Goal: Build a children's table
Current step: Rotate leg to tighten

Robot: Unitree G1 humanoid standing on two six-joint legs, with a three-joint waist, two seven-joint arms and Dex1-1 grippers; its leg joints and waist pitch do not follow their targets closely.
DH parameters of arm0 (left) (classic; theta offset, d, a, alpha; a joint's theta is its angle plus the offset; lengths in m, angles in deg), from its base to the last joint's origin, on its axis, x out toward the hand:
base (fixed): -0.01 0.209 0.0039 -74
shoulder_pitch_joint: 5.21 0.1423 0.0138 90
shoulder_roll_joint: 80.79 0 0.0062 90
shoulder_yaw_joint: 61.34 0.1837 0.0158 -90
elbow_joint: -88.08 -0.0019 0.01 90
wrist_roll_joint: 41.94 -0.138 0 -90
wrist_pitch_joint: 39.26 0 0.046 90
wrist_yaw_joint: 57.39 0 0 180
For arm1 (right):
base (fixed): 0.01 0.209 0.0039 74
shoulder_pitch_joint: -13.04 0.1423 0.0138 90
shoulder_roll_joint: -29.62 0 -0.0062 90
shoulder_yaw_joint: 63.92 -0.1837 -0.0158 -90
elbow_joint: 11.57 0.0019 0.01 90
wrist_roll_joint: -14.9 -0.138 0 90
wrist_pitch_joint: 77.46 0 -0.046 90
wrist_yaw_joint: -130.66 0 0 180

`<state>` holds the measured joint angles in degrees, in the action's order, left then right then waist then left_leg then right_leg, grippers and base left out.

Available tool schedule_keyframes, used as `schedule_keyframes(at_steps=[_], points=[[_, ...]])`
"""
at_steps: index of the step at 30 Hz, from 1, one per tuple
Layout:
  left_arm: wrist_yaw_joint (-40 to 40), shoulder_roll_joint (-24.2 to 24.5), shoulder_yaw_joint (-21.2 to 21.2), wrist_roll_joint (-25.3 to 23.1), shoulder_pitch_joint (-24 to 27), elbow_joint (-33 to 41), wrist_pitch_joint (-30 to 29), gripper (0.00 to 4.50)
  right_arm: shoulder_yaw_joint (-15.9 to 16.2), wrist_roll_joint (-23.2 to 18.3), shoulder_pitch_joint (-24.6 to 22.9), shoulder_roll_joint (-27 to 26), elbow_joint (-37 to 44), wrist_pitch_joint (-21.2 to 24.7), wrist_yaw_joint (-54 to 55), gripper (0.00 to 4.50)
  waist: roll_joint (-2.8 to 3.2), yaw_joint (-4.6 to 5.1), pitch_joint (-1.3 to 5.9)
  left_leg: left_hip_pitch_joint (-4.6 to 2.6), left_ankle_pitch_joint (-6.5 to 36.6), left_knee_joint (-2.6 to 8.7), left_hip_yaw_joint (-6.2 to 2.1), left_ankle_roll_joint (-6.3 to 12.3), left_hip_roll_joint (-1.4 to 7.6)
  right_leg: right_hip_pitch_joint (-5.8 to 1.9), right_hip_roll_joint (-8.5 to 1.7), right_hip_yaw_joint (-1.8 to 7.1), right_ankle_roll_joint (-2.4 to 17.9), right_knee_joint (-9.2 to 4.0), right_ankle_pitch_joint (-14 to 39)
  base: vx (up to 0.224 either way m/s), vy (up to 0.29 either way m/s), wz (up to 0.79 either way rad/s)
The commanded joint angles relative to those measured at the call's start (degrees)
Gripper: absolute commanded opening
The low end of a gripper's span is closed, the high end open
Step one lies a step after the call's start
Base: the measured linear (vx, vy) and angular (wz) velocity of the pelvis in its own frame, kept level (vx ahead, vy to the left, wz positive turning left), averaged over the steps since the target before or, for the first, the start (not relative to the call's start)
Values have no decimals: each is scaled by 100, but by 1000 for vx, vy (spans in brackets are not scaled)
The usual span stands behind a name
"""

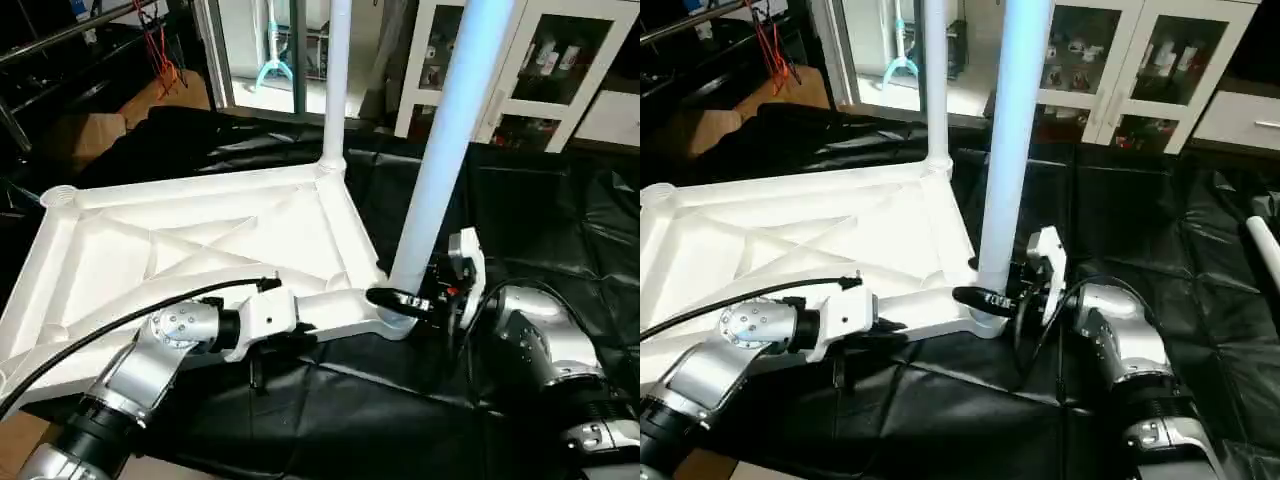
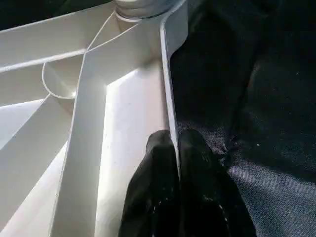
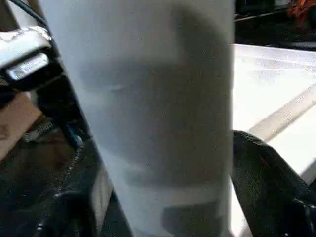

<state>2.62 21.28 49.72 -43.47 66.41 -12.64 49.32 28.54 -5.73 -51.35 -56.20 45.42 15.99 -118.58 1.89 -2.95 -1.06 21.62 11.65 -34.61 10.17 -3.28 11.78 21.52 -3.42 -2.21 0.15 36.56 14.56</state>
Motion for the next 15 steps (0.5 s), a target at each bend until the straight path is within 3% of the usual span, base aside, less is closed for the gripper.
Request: schedule_keyframes(at_steps=[1,11,15], points=[[114,-61,252,-57,118,-120,-16,0,-105,91,151,-24,-78,-121,138,346,-49,6,293,-90,10,310,-30,558,155,-239,-364,190,1555,-300,-1273,0,0,0],[158,2,226,-86,105,-172,1,0,-207,20,102,-11,-138,-138,176,279,-31,7,282,-89,212,325,-35,513,163,-240,-360,185,1531,-317,-1134,0,0,0],[139,5,236,-132,78,-213,15,0,-155,194,74,-69,-219,-247,439,248,-37,17,283,-91,193,325,-36,505,161,-234,-359,186,1535,-315,-1168,0,0,0]])
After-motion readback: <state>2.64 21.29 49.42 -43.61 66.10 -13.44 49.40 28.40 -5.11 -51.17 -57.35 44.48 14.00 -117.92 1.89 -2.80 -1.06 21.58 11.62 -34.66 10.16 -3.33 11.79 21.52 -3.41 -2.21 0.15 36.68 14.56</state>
